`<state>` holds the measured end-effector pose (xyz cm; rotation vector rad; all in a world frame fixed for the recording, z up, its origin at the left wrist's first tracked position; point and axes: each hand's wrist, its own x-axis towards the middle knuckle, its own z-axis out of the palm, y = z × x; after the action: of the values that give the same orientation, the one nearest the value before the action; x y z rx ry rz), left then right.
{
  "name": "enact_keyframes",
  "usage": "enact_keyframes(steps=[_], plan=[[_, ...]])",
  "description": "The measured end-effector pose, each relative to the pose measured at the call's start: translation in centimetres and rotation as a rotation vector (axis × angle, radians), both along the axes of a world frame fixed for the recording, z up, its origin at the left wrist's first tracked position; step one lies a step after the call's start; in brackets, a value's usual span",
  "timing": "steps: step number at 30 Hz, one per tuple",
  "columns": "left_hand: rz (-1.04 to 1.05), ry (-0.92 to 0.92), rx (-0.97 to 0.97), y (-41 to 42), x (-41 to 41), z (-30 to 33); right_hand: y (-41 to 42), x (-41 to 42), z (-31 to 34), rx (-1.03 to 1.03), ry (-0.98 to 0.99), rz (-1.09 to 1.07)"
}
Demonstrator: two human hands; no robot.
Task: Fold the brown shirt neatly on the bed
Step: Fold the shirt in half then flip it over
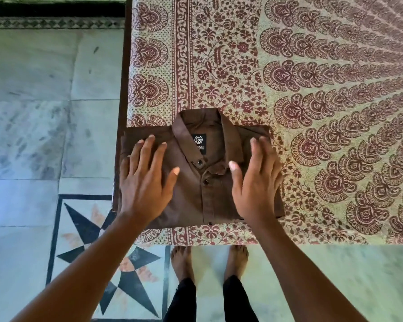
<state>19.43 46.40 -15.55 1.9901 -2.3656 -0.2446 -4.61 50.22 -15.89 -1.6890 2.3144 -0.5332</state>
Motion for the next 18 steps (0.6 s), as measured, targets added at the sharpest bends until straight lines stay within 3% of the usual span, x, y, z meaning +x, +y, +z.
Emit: enact_keyframes(steps=[3,8,14,18], plan=[[0.010,-0.078,0.107,0.1,1.5,-2.6,1.6,-0.6,-2.5,0.200,0.089,0.127],[-0.024,-0.059,0.136,-0.6,2.3,-3.7,1.2,-3.4,-4.2,0.319,0.237,0.158],[0.035,-0.067,0.065,2.1,0.5,-1.5,2.2,-1.2,-1.5,0.203,0.143,0.087],[0.014,-0.119,0.102,4.9,0.4,-2.5,5.0,1.0,-1.6,0.245,0.144,0.209]])
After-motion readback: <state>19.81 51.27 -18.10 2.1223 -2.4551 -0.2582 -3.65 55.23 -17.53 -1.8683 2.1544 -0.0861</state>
